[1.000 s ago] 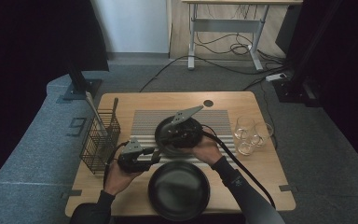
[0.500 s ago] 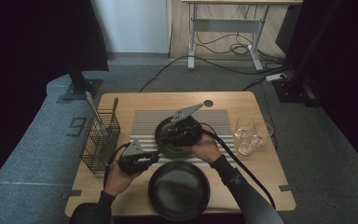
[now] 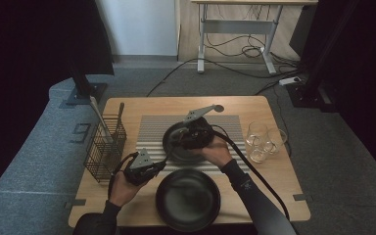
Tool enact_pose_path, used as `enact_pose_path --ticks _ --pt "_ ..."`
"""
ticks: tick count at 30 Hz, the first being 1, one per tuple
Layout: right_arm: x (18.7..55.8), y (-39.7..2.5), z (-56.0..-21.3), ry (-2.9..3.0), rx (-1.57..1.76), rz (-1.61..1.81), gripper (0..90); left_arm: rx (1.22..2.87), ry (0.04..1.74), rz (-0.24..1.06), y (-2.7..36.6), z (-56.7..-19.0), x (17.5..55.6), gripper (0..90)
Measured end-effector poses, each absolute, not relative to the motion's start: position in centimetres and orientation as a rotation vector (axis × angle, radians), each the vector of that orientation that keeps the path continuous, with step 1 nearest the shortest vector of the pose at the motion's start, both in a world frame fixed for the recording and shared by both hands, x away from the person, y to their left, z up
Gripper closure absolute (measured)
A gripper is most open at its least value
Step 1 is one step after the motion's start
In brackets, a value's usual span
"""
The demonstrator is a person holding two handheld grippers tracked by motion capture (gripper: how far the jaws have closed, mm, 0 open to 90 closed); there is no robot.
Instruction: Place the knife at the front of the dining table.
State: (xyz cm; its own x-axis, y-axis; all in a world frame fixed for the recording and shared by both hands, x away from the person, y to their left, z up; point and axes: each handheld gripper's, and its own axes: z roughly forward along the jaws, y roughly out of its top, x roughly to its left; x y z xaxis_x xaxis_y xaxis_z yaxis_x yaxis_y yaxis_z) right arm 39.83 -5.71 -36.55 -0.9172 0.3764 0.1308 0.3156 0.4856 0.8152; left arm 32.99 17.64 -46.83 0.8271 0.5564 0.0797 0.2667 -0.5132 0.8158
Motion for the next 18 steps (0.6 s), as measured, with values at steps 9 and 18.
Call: enact_pose_path --ticks 9,18 --pt "39.63 -5.41 -37.01 2.564 0.678 1.323 49.9 2.129 0.637 0.399 17.72 -46.98 33.12 89.5" --pt "39.91 -5.27 -37.49 2.474 0.77 1.309 33.1 2.121 0.649 0.395 17.88 -46.86 33.04 89.4"
